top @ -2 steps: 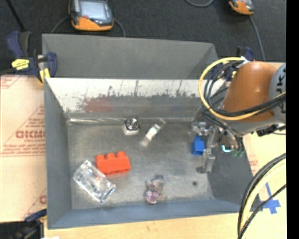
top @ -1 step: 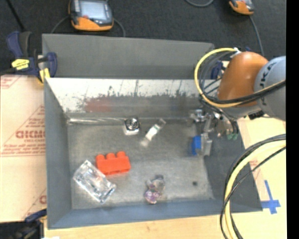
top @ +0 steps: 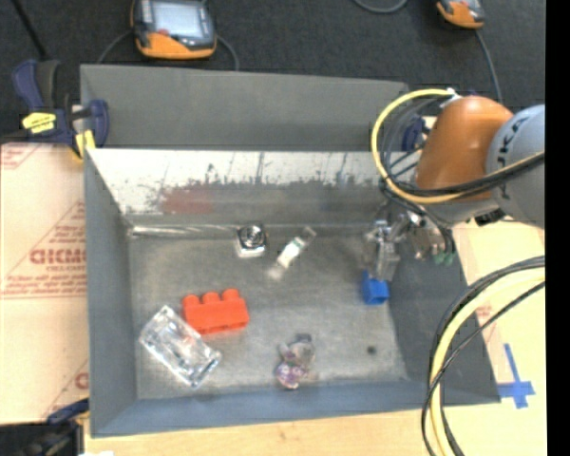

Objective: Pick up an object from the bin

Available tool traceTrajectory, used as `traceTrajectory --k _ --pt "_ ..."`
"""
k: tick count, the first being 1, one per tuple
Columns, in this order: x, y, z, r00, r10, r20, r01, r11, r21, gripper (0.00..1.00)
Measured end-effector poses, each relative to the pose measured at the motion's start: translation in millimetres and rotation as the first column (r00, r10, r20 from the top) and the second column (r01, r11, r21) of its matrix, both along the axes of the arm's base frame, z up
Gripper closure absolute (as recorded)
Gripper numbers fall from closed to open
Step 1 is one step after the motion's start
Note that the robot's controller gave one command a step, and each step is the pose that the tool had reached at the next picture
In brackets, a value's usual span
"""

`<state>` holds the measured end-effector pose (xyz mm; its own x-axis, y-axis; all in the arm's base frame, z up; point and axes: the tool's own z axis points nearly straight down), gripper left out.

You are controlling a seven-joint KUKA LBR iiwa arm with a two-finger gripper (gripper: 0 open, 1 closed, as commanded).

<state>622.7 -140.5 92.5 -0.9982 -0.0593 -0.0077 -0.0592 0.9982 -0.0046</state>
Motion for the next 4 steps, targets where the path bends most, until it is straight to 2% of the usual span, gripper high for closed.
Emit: traceTrajectory --k 1,2,3,4 --pt "-0.7 0 -1 1.000 0.001 -0.002 -0.001 1.000 0.000 0.00" --pt "-57.8 -12 -13 0.976 0.216 -0.003 -0.216 0.976 0.000 0.00" --pt "-88.4 -8 -16 0.768 0.640 0.019 -0.640 0.768 0.009 0.00" --pt "-91.8 -14 -17 0.768 0.641 0.004 -0.641 0.767 0.011 1.00"
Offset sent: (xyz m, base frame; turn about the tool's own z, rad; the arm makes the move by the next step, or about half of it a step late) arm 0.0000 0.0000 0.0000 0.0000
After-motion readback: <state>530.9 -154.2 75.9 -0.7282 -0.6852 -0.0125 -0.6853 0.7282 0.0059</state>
